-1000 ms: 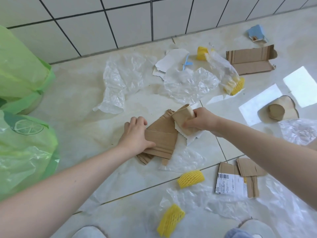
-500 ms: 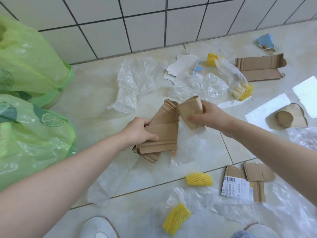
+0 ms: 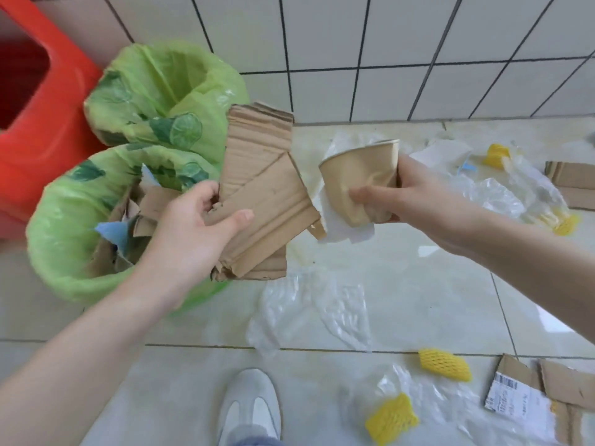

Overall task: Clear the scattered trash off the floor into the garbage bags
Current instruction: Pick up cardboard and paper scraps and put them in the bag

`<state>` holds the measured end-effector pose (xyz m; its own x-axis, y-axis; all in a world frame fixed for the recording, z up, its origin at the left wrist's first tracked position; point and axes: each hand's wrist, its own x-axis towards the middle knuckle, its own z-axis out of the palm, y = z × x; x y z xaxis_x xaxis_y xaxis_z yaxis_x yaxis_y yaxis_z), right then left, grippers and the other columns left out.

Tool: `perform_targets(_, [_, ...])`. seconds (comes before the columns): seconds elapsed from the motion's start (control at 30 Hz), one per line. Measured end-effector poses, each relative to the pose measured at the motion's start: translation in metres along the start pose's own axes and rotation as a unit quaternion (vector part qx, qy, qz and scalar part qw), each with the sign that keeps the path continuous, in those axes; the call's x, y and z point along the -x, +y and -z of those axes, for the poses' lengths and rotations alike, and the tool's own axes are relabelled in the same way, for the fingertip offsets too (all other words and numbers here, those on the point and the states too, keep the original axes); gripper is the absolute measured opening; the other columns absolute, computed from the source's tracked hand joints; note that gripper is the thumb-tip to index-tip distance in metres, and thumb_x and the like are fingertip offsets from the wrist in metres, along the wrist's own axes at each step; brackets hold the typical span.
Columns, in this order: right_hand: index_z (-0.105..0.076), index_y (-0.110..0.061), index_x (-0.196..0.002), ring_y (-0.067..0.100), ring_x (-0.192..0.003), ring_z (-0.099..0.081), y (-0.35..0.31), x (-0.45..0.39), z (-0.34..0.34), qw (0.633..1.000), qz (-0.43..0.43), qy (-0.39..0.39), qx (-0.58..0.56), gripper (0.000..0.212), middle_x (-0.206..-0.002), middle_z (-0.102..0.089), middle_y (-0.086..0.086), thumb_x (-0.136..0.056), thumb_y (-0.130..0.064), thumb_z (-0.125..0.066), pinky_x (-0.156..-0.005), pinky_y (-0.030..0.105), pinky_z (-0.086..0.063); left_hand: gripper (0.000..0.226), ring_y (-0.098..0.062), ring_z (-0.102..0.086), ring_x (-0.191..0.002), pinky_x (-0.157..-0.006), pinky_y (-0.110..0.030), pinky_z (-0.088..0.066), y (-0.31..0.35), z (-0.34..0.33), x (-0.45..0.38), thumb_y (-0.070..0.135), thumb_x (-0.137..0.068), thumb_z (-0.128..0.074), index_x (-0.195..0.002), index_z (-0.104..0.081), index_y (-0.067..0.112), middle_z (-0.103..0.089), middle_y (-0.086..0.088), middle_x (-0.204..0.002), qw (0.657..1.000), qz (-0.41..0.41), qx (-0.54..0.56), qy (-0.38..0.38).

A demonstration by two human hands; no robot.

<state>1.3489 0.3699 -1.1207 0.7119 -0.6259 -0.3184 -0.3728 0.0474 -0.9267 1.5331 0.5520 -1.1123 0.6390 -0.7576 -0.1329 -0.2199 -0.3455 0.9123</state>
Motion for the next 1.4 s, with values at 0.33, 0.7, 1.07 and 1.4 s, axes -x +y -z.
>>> perform_targets(0.33, [-0.053,-0.014,-0.118,0.020,-0.093,-0.069,-0.087,-0.053,-0.116,0.989,0.023,-0.084,-0.120,0.030,-0.107,-0.068,0.005,-0.093,-0.031,-0.056,-0.077,0.046,-0.059,0.026,0.005,-0.059,-0.098,-0.091,-0.033,-0.049,-0.028,0.117,0.012,0.048,-0.078,-0.062,-0.098,-0.046,0.054,-0.060,0.035,-0.097,0.941,-0.034,-0.118,0.316])
perform_targets(0.7, [-0.032,-0.013,-0.118,0.029,-0.083,-0.060,-0.089,-0.091,-0.208,0.972,0.148,-0.044,0.175,0.040,-0.098,-0.059,0.009,-0.089,-0.027,-0.056,-0.072,0.044,-0.055,0.052,-0.033,-0.051,-0.096,-0.079,-0.042,-0.041,-0.040,0.113,0.013,0.005,-0.089,-0.058,-0.122,-0.033,0.037,-0.052,-0.009,-0.108,0.928,0.004,-0.291,0.231])
perform_targets(1.07, [-0.037,-0.020,-0.126,0.032,-0.096,-0.054,-0.072,-0.088,-0.218,0.927,0.218,-0.111,0.283,0.043,-0.103,-0.063,0.011,-0.096,-0.050,-0.037,-0.084,0.045,-0.046,0.078,-0.033,-0.048,-0.124,-0.092,-0.039,-0.037,-0.055,0.112,0.007,0.016,-0.094,-0.052,-0.150,-0.002,0.034,-0.047,-0.012,-0.141,0.944,0.016,-0.264,0.197])
perform_targets(1.4, [-0.035,-0.023,-0.137,0.036,-0.119,-0.033,-0.063,-0.107,-0.214,0.869,0.210,0.009,0.448,0.057,-0.132,-0.038,0.007,-0.088,-0.046,-0.054,-0.097,0.044,-0.030,0.080,-0.037,-0.033,-0.136,-0.110,-0.045,-0.029,-0.075,0.127,-0.015,0.019,-0.090,-0.061,-0.152,-0.010,0.017,-0.031,-0.014,-0.152,0.913,0.091,-0.368,0.149])
